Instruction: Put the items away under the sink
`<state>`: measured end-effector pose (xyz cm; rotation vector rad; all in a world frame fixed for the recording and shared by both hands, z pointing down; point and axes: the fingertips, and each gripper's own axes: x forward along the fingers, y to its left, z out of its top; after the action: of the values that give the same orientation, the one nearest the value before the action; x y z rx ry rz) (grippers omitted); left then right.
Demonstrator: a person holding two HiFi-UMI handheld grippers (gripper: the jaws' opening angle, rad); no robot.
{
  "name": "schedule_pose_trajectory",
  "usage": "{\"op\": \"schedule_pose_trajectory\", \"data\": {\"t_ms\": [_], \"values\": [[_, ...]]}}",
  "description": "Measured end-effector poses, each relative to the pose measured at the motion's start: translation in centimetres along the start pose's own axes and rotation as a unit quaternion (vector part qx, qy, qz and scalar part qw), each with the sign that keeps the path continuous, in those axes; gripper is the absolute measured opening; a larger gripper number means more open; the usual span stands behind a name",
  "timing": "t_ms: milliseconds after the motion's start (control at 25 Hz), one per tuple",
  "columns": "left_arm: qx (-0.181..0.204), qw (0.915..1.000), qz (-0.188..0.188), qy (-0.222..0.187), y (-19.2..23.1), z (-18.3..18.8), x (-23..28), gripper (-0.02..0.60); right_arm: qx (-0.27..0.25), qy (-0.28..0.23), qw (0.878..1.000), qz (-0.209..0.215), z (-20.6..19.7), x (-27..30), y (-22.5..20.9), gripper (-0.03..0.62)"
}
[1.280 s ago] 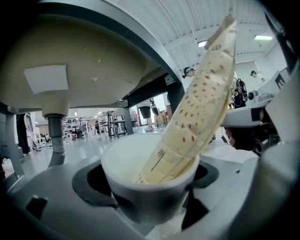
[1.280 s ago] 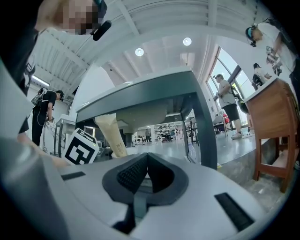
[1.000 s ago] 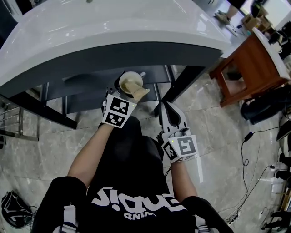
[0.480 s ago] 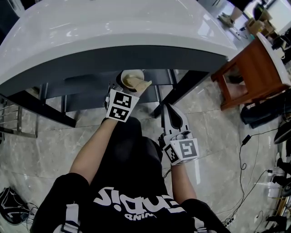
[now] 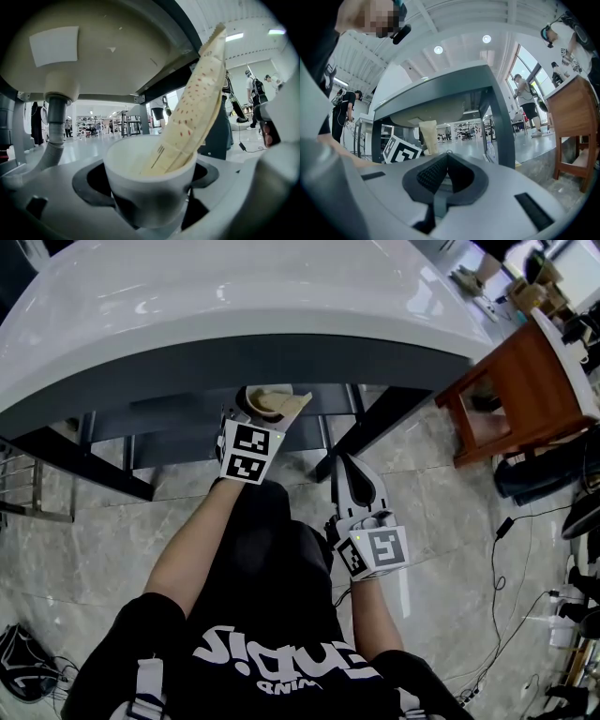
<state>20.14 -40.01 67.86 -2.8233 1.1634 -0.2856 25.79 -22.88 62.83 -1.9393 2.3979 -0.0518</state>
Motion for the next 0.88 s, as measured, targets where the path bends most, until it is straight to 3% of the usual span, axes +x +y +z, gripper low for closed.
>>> {"op": "schedule_pose_trajectory", "data": {"t_ms": [440, 880], "values": [[-0.008, 0.9996, 0.017, -0.021, 0.44, 0.22, 0.29, 0.470, -0.001, 0.003, 1.000, 0.001, -0.21, 0.03, 0.12, 0.018], [-0.011, 0.9994, 0.034, -0.001, 0.80, -0.31, 0.80, 0.471, -0.003, 0.004, 1.000, 0.000, -0.15, 0.01, 0.15, 0.018]]}}
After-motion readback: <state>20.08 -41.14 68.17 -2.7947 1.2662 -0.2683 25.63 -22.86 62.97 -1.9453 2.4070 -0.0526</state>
